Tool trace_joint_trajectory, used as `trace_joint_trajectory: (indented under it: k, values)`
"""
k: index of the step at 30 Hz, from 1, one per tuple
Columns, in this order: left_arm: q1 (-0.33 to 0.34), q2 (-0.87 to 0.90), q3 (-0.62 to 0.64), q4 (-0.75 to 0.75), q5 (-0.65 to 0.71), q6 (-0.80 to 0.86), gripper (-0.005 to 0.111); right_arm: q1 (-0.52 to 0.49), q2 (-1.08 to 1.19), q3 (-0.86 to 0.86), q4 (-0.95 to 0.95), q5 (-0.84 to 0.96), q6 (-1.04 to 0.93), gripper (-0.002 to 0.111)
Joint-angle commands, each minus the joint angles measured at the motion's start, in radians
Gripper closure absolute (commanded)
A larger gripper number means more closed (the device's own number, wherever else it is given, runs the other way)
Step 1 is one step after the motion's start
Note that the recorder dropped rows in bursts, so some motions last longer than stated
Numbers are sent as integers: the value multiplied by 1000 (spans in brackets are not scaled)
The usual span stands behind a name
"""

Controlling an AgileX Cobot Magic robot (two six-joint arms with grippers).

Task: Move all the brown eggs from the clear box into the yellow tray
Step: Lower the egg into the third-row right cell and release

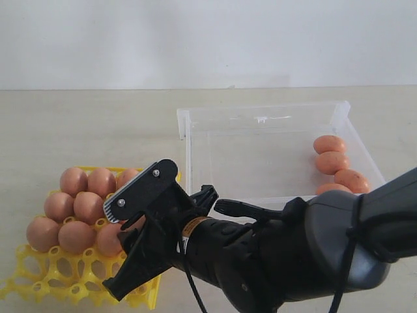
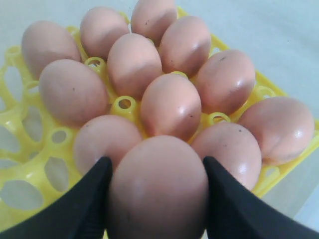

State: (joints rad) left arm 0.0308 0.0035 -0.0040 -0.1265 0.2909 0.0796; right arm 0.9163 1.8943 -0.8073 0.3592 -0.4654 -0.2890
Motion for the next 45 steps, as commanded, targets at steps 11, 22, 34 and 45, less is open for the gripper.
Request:
trace_joint_trajectory:
  k: [11,22,34,45]
  values:
    - [-6,-4,4,5,-7,0,103,-2,1,-1,-4,-18,2,64]
    - [-6,-4,4,5,-7,0,103,-2,1,-1,-6,-18,2,61]
    - [-6,-4,4,5,-7,0,103,-2,-195,-1,-2,-72,-12,71]
    - [-6,-4,4,5,-7,0,103,-2,-182,-1,29,405,22,108]
